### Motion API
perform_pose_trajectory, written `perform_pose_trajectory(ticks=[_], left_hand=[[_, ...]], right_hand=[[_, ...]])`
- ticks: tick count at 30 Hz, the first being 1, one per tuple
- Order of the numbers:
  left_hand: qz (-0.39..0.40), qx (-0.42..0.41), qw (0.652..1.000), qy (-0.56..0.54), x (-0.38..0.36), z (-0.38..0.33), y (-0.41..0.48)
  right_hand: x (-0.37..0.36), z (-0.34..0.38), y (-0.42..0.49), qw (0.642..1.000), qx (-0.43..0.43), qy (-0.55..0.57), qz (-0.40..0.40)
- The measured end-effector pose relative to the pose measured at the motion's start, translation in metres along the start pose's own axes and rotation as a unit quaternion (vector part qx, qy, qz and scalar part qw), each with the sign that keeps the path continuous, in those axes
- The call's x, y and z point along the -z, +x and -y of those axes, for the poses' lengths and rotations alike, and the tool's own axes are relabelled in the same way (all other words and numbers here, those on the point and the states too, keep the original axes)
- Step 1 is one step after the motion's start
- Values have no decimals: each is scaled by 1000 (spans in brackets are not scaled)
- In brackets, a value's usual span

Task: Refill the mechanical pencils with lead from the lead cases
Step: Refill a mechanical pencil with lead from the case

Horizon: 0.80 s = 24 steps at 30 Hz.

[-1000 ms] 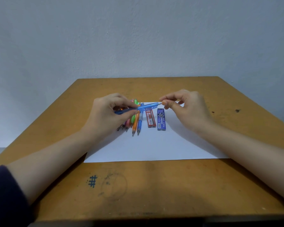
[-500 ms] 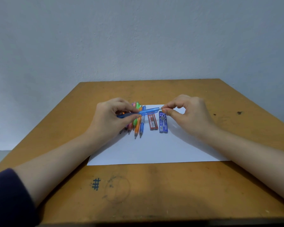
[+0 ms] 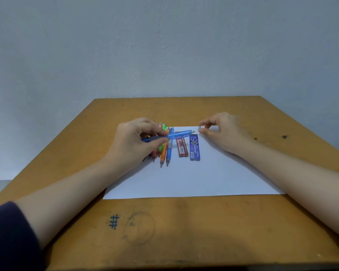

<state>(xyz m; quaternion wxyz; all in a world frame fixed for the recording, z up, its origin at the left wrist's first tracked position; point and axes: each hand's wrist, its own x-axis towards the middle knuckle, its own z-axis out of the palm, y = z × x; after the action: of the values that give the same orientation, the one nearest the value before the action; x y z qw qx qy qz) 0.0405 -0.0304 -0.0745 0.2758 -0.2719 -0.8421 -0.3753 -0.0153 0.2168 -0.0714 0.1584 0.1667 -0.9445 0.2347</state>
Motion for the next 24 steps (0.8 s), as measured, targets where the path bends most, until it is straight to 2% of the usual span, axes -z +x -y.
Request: perform_pose_trajectory(ticks=[5, 12, 20, 24], left_hand=[[7, 2, 1000, 9, -1, 1, 0], [11, 2, 1000, 12, -1, 2, 0], [0, 7, 1000, 4, 2, 2, 0], [-11, 26, 1000, -14, 4, 0, 0]], right_hand=[[-3, 0, 5, 1000, 18, 4, 1], [0, 3, 3, 1000, -2, 19, -22], [6, 15, -10, 968, -65, 240, -43], [13, 27, -21, 944, -59, 324, -26]])
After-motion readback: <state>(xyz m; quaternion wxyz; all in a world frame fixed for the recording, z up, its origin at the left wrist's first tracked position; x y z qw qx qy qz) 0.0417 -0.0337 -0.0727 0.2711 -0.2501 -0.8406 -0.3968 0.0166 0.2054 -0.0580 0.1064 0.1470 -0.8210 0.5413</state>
